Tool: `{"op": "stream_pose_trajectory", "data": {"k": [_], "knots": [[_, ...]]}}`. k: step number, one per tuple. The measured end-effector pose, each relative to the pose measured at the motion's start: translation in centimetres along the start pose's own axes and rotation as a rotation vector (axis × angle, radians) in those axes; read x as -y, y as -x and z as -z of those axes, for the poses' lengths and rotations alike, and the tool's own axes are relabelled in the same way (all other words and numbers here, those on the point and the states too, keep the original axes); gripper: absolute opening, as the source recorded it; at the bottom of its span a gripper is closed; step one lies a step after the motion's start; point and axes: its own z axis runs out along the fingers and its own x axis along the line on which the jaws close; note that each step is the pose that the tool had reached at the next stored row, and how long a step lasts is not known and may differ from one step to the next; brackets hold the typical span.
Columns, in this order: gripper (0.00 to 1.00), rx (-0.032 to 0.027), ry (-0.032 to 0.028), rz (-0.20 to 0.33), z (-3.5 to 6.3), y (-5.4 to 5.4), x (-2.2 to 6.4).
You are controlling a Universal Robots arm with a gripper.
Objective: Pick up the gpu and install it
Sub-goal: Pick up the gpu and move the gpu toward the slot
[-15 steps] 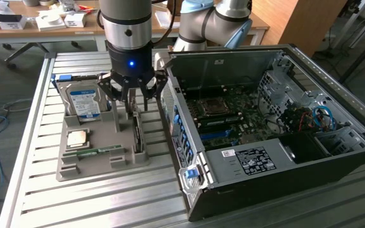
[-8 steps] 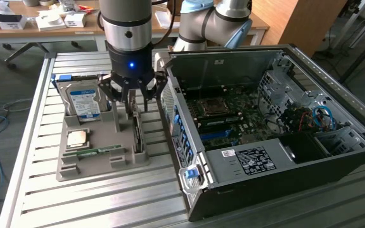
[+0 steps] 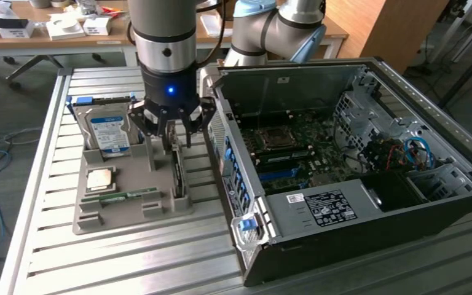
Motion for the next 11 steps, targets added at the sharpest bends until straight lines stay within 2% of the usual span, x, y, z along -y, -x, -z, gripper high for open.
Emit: {"op": "stream_pose_trajectory", "data": {"k": [11], "knots": [[0.47,-0.0001,-0.0001,0.000,-1.13,0.0,0.06]]}}
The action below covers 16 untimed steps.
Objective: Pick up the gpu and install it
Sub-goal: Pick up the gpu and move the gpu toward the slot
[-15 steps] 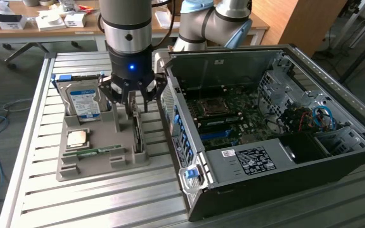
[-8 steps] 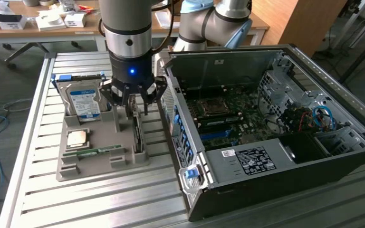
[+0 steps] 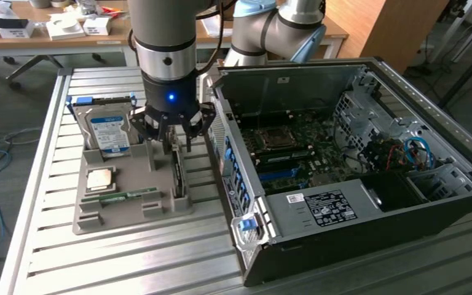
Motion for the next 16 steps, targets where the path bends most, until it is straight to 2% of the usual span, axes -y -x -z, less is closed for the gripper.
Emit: {"op": "stream_pose_trajectory", "data": {"k": [16], "knots": [[0.47,0.0001,0.0001,0.000,-0.58,-0.01,0.03]]}}
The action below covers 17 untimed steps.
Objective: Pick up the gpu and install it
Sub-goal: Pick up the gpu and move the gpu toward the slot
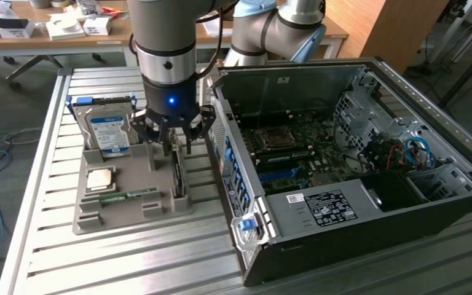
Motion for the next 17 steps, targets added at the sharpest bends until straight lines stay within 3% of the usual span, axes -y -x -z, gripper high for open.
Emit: {"op": "stream_pose_trajectory", "data": {"k": [17], "knots": [[0.47,0.0001,0.0000,0.000,-0.62,-0.01,0.03]]}}
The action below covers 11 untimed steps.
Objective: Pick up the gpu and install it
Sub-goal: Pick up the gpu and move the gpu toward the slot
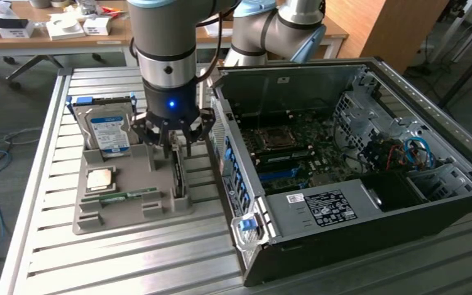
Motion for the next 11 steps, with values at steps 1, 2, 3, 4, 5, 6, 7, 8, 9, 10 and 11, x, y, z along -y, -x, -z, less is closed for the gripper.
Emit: {"op": "stream_pose_trajectory", "data": {"k": [1,2,3,4,5,6,7,8,9,10,11], "knots": [[0.47,0.0000,0.0000,0.000,-0.06,0.00,0.00],[0.47,0.0000,0.0001,0.000,-0.13,0.00,0.01],[0.47,-0.0001,0.0000,0.000,-0.21,0.00,0.01],[0.47,-0.0001,-0.0001,0.000,-0.30,-0.01,0.02],[0.47,0.0000,0.0000,0.000,-0.40,-0.01,0.02],[0.47,-0.0001,-0.0001,0.000,-0.48,-0.01,0.02],[0.47,-0.0003,-0.0001,0.000,-0.57,-0.01,0.03],[0.47,-0.0003,-0.0001,0.000,-0.67,-0.02,0.03],[0.47,-0.0004,-0.0001,0.000,-0.77,-0.02,0.04],[0.47,-0.0004,-0.0001,0.000,-0.88,-0.02,0.04],[0.47,-0.0005,-0.0002,0.000,-0.99,-0.03,0.05]]}}
